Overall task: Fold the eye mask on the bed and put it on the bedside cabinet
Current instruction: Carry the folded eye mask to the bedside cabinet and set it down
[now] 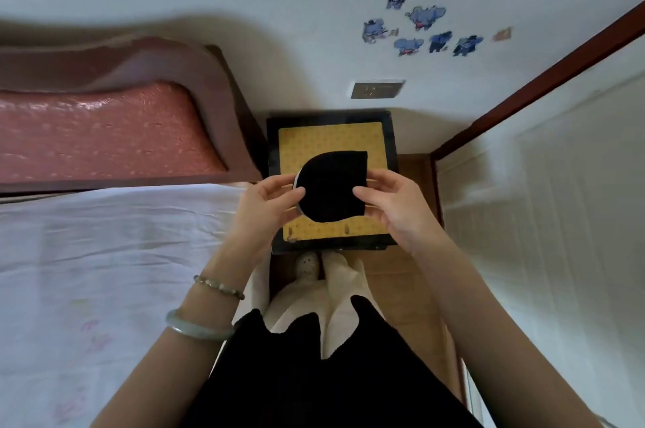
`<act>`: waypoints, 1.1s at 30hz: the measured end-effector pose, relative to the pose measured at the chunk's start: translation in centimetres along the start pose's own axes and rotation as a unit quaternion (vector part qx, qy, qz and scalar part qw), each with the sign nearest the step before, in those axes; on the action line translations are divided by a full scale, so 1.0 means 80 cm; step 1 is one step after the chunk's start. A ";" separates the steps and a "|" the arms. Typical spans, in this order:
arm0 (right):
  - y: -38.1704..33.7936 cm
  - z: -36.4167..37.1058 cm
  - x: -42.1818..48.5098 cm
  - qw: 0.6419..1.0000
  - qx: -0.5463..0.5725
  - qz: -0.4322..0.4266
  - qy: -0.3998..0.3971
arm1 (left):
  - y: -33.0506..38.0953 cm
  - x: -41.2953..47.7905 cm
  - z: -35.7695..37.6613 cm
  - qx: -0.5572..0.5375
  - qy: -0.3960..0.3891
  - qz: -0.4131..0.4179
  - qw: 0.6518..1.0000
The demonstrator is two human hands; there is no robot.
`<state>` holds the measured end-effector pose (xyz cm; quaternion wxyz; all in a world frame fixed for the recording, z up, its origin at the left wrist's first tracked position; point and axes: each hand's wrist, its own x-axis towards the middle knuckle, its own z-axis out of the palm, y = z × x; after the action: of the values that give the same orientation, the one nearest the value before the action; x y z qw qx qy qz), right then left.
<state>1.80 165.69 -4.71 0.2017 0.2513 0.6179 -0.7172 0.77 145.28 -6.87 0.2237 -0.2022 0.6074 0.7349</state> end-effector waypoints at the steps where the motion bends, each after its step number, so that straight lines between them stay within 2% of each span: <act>1: 0.003 -0.003 0.014 1.000 -0.003 0.007 0.001 | -0.006 0.012 0.000 0.000 0.007 -0.004 1.000; 7: 0.045 -0.018 0.118 0.998 -0.028 0.042 0.039 | -0.065 0.110 0.014 0.010 0.083 -0.036 0.996; 16: 0.170 -0.042 0.271 0.983 -0.160 0.024 0.092 | -0.193 0.249 0.014 0.171 0.148 -0.018 0.974; 24: 0.212 -0.049 0.319 0.947 -0.304 -0.041 0.097 | -0.233 0.278 0.009 0.303 0.185 0.048 0.933; 30: 0.227 -0.051 0.314 0.930 -0.347 -0.074 0.099 | -0.245 0.272 0.012 0.390 0.175 0.085 0.900; 32: 0.229 -0.052 0.310 0.915 -0.376 -0.102 0.105 | -0.247 0.269 0.011 0.437 0.166 0.124 0.875; 33: 0.231 -0.053 0.308 0.897 -0.405 -0.141 0.108 | -0.249 0.268 0.011 0.480 0.160 0.148 0.850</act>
<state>-6.14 167.54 -34.69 0.1147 0.1342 0.9020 -0.3939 -5.32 151.17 -34.87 0.0813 -0.0923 0.9348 0.3333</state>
